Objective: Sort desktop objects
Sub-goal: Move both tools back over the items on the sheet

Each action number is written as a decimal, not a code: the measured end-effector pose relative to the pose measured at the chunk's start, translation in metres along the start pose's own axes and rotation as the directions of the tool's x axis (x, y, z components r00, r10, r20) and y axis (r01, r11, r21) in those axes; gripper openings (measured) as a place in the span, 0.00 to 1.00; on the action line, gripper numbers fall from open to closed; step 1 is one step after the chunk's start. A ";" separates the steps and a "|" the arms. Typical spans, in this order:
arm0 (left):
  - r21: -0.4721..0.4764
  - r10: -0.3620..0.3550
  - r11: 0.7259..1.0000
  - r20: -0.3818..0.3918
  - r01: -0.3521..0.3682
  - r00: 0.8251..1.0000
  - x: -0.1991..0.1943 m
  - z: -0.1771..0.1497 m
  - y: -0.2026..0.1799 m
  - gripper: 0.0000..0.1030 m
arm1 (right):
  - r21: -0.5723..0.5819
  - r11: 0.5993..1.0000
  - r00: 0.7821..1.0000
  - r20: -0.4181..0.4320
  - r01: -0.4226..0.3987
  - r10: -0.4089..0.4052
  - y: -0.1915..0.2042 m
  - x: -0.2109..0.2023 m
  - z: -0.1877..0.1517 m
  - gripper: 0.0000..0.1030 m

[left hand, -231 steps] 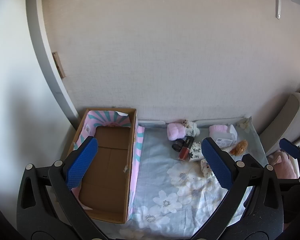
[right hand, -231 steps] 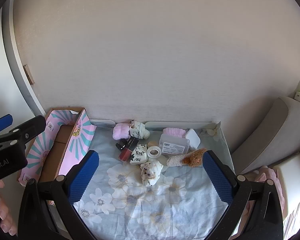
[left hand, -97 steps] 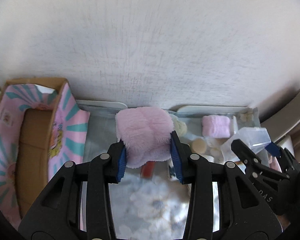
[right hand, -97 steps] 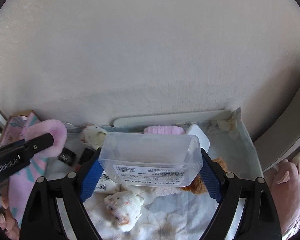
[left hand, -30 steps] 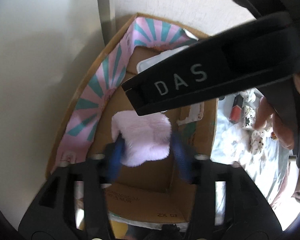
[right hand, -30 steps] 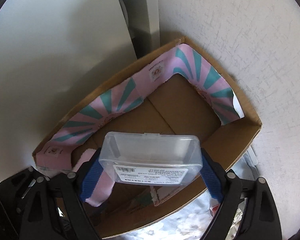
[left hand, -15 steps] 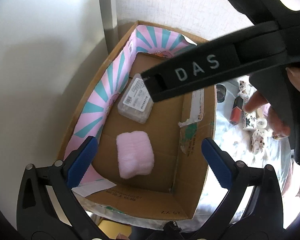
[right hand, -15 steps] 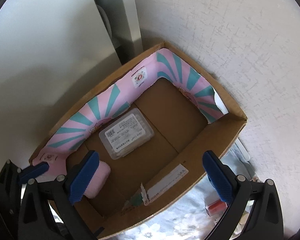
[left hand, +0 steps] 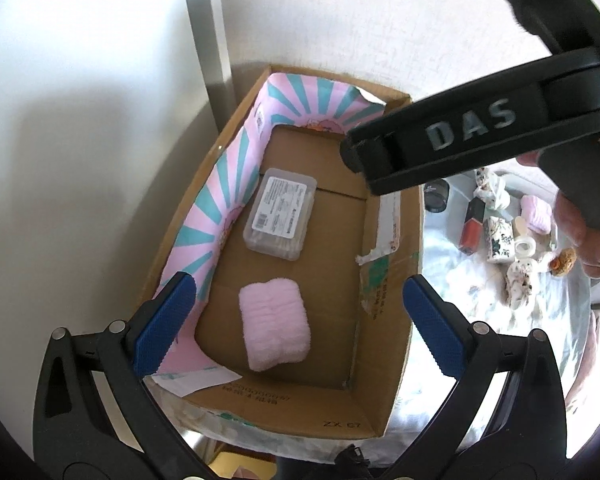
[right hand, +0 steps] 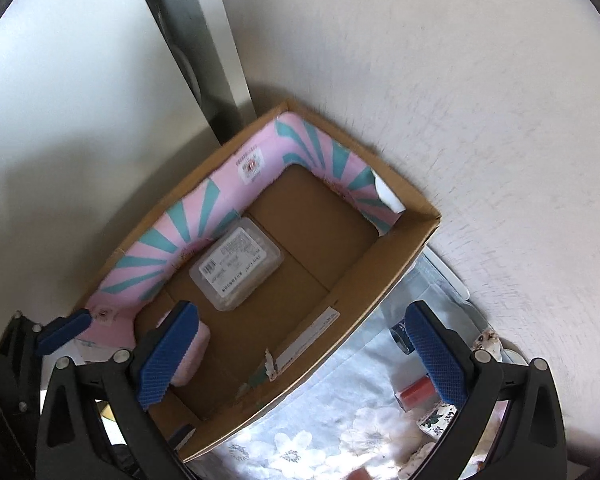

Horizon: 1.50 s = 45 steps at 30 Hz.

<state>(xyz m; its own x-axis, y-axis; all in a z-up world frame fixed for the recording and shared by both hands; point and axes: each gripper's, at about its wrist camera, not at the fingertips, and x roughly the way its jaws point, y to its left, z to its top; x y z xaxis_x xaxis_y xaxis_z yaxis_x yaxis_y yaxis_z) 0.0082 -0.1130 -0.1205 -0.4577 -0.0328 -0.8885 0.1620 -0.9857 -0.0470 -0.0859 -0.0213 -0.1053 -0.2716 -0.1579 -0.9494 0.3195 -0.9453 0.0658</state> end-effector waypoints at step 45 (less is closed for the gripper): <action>0.350 -0.301 0.891 -0.019 0.288 0.953 0.022 0.086 -0.204 1.00 | 0.426 0.898 0.959 0.189 0.114 -0.211 -0.256 -0.125 -0.220 1.00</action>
<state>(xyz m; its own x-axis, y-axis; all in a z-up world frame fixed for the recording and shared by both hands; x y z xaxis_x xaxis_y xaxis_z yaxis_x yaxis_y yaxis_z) -0.1099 0.0729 -0.0910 -0.4687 0.2684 -0.8416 -0.2931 -0.9460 -0.1385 0.0657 0.3036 -0.0707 -0.4992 -0.0061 -0.8665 -0.1305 -0.9880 0.0821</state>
